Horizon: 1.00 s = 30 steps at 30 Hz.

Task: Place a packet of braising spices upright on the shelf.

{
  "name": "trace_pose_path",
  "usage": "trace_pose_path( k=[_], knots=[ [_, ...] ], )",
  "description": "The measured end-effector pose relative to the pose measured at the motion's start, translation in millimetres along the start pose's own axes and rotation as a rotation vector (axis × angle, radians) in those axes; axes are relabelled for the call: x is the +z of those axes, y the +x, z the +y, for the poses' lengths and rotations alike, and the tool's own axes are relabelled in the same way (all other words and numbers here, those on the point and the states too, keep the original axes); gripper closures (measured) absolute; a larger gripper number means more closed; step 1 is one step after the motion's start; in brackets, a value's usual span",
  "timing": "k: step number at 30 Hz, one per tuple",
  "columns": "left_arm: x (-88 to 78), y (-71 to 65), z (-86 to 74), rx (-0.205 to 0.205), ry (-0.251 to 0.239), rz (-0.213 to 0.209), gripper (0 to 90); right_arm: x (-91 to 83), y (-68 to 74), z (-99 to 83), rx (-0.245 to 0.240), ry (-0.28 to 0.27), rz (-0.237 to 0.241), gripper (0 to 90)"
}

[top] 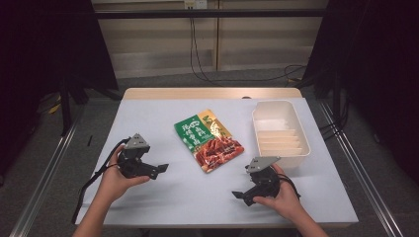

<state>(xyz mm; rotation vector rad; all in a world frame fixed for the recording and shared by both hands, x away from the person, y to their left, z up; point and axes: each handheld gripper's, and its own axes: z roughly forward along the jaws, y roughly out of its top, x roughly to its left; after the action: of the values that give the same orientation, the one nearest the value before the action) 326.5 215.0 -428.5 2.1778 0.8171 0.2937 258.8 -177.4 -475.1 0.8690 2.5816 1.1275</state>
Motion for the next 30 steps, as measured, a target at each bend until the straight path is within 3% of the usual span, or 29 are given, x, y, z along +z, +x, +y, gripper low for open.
trace_pose_path(
  k=[7,13,17,26,30],
  knots=[
    [3.5,1.5,9.3,-0.019,0.002,-0.043,3.8,-0.4,-0.2,-0.2,0.005,-0.002,0.01,0.6],
    [4.7,11.8,14.8,-0.068,0.01,-0.039,3.9,1.0,-0.9,1.3,0.004,-0.005,0.008,0.8],
    [6.5,14.8,21.8,-0.071,0.012,-0.03,3.4,1.6,-1.1,2.7,0.004,-0.005,0.011,1.0],
    [29.6,26.4,45.0,-0.11,0.039,-0.046,1.7,1.5,-2.0,3.7,0.007,-0.012,0.021,1.4],
    [40.5,32.5,53.4,-0.09,0.072,-0.005,2.1,1.8,-2.1,4.1,0.006,-0.014,0.016,1.4]
  ],
)
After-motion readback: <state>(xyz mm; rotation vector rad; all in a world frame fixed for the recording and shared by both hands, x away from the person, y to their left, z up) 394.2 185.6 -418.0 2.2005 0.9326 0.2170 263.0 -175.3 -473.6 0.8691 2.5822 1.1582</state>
